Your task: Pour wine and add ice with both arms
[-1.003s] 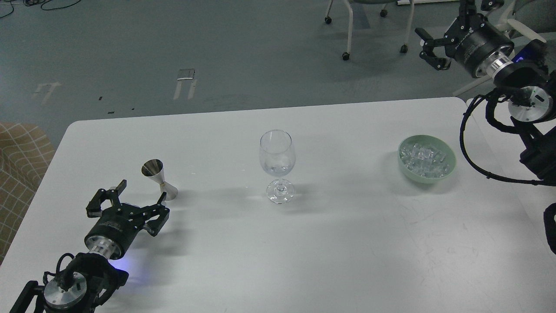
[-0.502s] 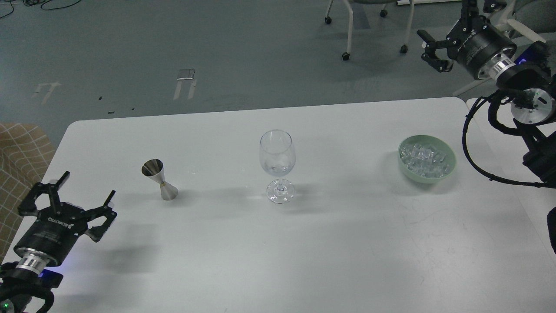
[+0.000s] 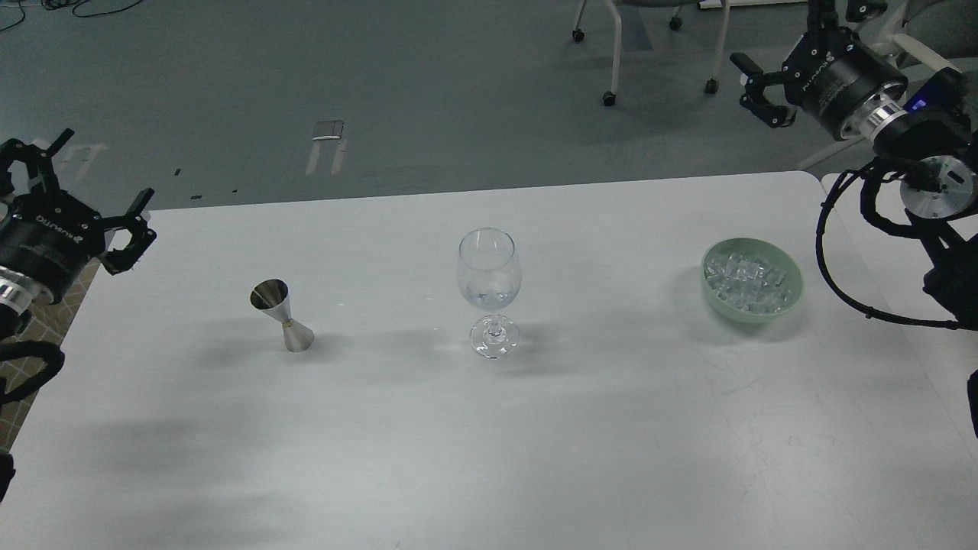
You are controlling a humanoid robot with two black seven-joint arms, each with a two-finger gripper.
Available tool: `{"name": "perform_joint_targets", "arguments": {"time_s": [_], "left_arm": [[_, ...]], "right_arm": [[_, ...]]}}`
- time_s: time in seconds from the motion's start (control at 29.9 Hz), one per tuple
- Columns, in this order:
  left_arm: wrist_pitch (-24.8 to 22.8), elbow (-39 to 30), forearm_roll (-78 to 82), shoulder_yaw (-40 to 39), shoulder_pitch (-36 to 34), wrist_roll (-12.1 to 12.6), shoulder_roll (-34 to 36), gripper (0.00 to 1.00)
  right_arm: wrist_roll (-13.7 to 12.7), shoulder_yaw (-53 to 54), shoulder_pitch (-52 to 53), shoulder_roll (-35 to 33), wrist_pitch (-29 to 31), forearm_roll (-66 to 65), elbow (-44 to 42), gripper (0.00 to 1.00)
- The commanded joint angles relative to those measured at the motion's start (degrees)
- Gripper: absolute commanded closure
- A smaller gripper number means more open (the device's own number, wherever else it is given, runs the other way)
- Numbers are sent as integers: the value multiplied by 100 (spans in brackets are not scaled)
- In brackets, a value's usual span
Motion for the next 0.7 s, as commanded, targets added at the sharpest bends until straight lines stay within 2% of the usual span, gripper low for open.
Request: {"name": "perform_joint_targets", "arguments": {"time_s": [0.0, 0.03, 0.1, 0.17, 0.2, 0.23, 0.27, 0.5, 0.57, 0.67], "left_arm": [[12, 863, 279, 698, -965, -306, -200, 2], [12, 866, 280, 700, -968, -307, -201, 2], [12, 1670, 402, 1260, -1615, -683, -279, 2], [12, 2094, 403, 1769, -2020, -982, -419, 2], [38, 2201, 420, 2138, -2223, -1123, -464, 2], [38, 2202, 420, 2142, -2225, -1125, -464, 2], [64, 2211, 438, 2412, -2382, -1238, -464, 2], [380, 2211, 420, 2687, -2708, -1283, -745, 2], [635, 2220, 324, 2634, -2770, -1292, -912, 2], [742, 2220, 315, 2599, -2788, -1300, -965, 2]], "right_arm": [[0, 0, -8, 9, 0, -284, -2, 0], [0, 0, -8, 9, 0, -285, -2, 0], [0, 0, -34, 9, 0, -372, 7, 0], [0, -8, -43, 9, 0, -433, 33, 0], [0, -8, -43, 9, 0, -469, 68, 0], [0, -8, -43, 9, 0, -469, 68, 0], [-8, -8, -43, 9, 0, -487, 86, 0], [-8, -43, -96, -122, 0, -706, 200, 0], [-8, -175, -148, -315, 0, -1004, 410, 0], [0, -281, -245, -544, -75, -1321, 727, 0]]}}
